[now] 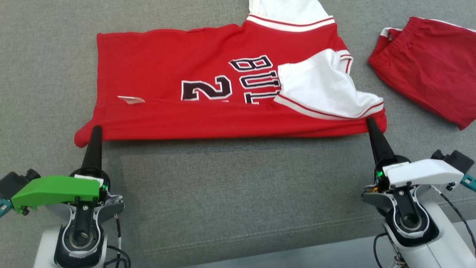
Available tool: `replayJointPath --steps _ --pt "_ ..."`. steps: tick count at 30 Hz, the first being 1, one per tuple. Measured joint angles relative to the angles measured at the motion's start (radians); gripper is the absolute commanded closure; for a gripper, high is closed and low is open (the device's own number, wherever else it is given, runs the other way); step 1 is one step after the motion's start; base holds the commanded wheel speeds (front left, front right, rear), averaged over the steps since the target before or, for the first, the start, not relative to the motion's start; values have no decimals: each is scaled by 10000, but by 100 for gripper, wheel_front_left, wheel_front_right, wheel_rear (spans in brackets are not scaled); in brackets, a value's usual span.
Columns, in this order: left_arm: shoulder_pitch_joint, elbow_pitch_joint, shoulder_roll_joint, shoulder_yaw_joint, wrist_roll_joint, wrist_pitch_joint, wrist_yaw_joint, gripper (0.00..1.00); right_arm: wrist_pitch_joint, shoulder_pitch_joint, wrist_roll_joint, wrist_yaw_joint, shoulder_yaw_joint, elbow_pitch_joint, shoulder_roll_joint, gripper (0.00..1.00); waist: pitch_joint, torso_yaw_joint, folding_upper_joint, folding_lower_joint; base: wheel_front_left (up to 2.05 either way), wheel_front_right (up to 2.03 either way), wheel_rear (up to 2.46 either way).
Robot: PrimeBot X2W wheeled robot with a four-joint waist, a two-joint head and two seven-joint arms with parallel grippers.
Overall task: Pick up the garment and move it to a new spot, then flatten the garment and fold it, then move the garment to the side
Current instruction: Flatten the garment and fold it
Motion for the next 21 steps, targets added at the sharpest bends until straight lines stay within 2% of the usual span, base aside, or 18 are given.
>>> replayJointPath --steps 4,8,21 --pt "517 -111 -153 -38 -73 -44 4 100 27 642 96 -10 -27 -90 -38 100 21 5 0 0 0 0 0" --pt "763 -215 -184 -92 -73 -146 4 95 25 872 157 -10 -151 -190 -73 100 60 47 0 0 0 0 0" --pt "2468 -209 -328 -746 196 -453 6 99 -196 2434 280 -10 -577 -570 -157 100 -149 392 0 0 0 0 0"
